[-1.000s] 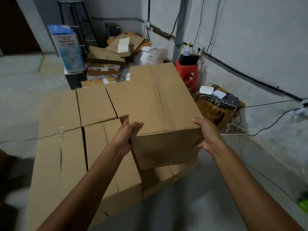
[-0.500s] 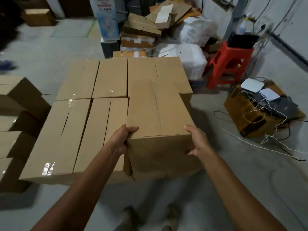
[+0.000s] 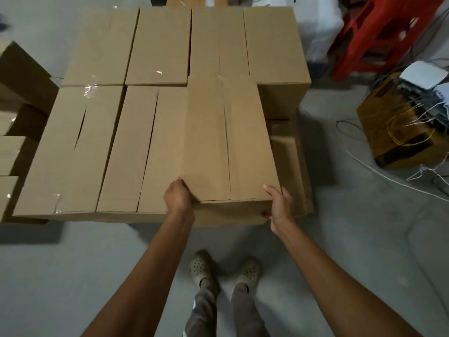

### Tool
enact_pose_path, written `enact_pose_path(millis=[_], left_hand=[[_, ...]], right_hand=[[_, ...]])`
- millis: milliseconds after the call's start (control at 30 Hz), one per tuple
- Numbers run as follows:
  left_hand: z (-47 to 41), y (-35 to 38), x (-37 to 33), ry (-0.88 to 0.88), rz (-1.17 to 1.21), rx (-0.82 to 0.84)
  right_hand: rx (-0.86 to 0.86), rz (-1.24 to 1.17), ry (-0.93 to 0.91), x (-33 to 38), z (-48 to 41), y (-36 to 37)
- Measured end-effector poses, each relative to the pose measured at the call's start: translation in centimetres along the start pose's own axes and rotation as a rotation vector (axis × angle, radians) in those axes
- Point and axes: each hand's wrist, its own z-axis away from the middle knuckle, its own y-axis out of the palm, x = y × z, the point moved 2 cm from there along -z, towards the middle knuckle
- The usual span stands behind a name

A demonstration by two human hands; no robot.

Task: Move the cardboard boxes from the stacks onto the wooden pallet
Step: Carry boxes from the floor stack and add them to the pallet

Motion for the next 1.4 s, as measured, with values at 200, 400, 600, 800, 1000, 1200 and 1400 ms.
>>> enact_pose_path(millis=[200,400,600,800,1000,1200,1400], left_hand=[[-0.6,-0.8,2.6,-0.171,0.145,-0.045],[-2.5,-2.6,6.1,-0.295,0.251,0.032],[-4.4,-3.7,7.2,-0.342,0.465,0.018],[-7.1,-3.3,6.6,-0.367,0.629,0.002],[-7.8,-3.3,6.7,-0.419,0.594,0.060],[-8.2,-3.2,6.3,-0.455,0.613,0.112],[-7.7,-3.0,5.6,-0.510,0.578,0.142]], right_hand=[[-0.026,0.021,0.118,-1.2,-0.2,0.4],[-0.026,0.208,0.209,-5.3,-3.5,-0.2],[-0.015,0.251,0.174,-6.0,-5.5,1.3],[-0.032,0.231,0.167,-5.9,-7.9,3.0],[-0.063,0.261,0.147,-6.7,-8.3,3.3],[-0.027,0.344,0.109,-6.3,-8.1,2.7],[0.033,0.425,0.058,-5.9,-7.9,1.8]])
